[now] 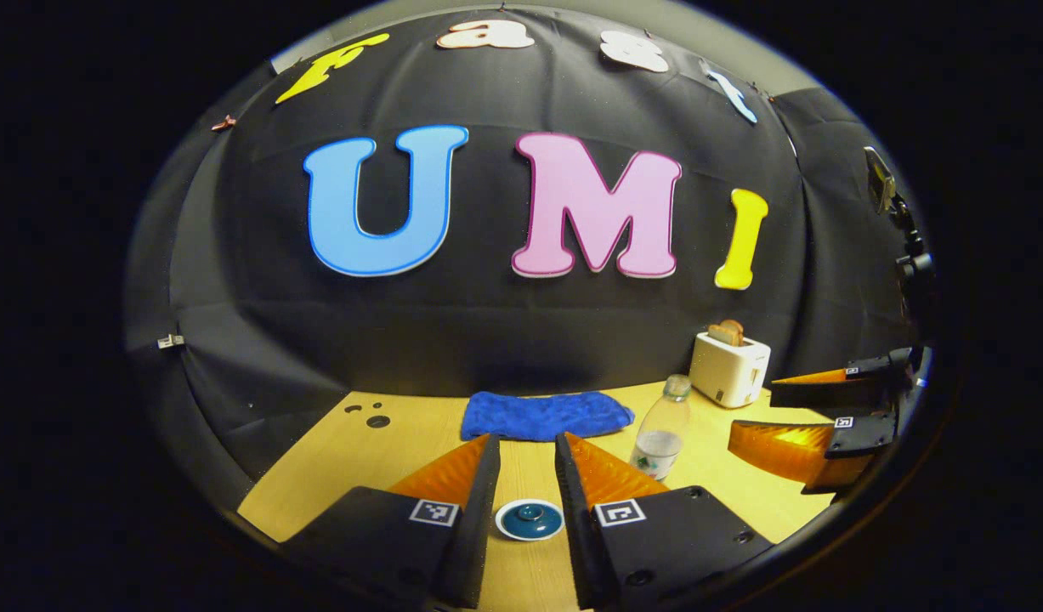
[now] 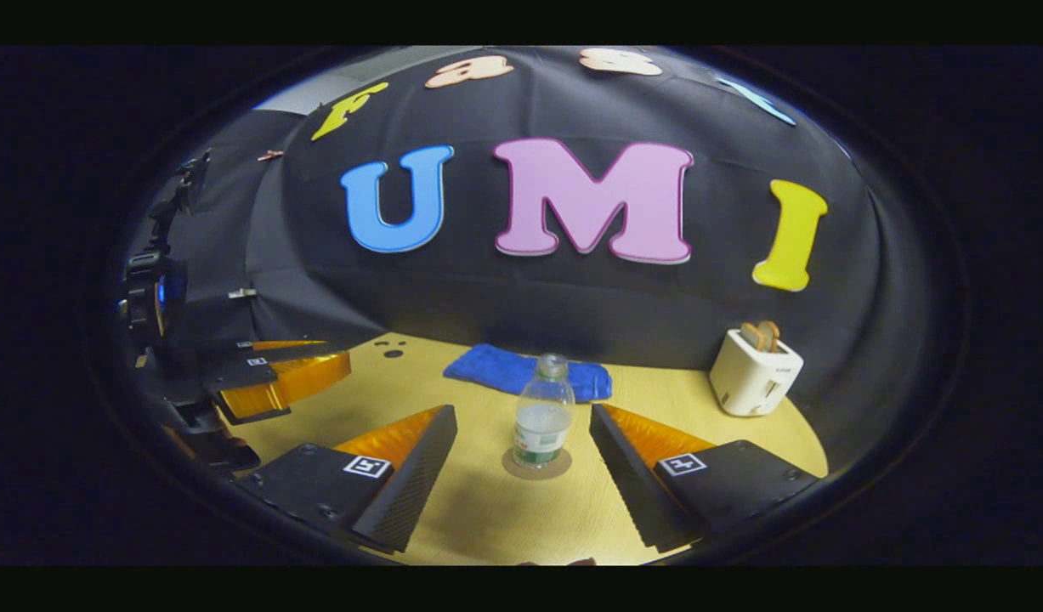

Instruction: Open the teacup lid with one hand, grasp the water bottle and pour water into the teacup with the other hand; after pouring, place the water bottle on the coaster and then close the teacup lid.

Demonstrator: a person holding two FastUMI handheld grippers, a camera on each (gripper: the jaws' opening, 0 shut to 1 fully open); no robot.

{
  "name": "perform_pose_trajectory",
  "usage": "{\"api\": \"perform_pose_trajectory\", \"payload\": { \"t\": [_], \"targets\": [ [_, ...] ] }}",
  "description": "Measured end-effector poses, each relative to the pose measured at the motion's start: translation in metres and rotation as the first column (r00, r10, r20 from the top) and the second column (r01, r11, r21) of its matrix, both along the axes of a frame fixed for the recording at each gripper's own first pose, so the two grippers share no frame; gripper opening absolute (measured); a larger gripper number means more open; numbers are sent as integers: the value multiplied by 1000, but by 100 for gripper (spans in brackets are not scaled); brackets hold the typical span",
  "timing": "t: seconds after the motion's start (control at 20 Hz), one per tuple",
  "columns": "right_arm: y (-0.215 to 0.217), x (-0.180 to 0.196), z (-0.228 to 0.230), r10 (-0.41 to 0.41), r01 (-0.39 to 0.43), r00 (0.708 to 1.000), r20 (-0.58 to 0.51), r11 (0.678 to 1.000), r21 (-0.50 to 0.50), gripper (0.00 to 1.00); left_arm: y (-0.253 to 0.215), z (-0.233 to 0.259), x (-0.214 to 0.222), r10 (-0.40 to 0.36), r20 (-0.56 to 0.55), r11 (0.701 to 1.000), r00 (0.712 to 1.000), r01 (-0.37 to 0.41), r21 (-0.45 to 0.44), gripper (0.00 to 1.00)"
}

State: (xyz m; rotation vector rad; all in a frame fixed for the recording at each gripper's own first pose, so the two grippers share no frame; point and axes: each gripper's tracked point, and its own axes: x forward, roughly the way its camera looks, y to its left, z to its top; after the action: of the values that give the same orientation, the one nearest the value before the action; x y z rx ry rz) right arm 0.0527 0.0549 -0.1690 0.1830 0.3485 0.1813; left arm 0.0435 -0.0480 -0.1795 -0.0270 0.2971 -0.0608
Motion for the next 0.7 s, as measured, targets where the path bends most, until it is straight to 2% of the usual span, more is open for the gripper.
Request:
{"api": "perform_pose_trajectory", "payload": {
  "t": [0.05,0.1,0.15,0.25,0.3,0.35,0.4,0.5,0.55,0.6,0.7],
  "targets": [
    [-4,1,17,-4,4,1000,20,1000,-5,98,4,18,-5,2,4,1000,1000,-2,-1,44],
    [-8,1,36,-3,3,999,40,1000,-1,98,9,33,-8,9,12,1000,1000,-9,3,39],
    [-9,-1,53,0,0,998,57,1000,2,98,13,49,-12,15,22,1000,1000,-15,7,44],
    [-21,-4,83,-19,19,996,88,1000,1,98,21,79,-19,30,40,999,999,-31,9,43],
    [-26,-8,96,-28,28,994,103,1000,2,98,23,92,-22,34,54,999,998,-34,6,39],
    [-30,-13,107,-37,38,992,118,999,1,98,25,106,-26,37,71,999,997,-38,7,39],
    [-35,-16,115,-44,44,991,129,999,-2,98,26,116,-29,41,87,999,995,-42,11,43],
    [-41,-26,129,-57,58,987,148,998,-4,98,23,130,-36,38,106,999,994,-41,19,44],
    [-44,-31,133,-61,62,987,151,998,-5,98,20,134,-40,36,109,999,993,-38,21,41],
    [-47,-36,136,-62,63,986,153,998,-4,98,17,139,-44,32,111,999,993,-35,21,46],
    [-53,-43,144,-66,67,985,159,998,2,98,10,148,-50,21,124,999,992,-25,25,51]
  ]
}}
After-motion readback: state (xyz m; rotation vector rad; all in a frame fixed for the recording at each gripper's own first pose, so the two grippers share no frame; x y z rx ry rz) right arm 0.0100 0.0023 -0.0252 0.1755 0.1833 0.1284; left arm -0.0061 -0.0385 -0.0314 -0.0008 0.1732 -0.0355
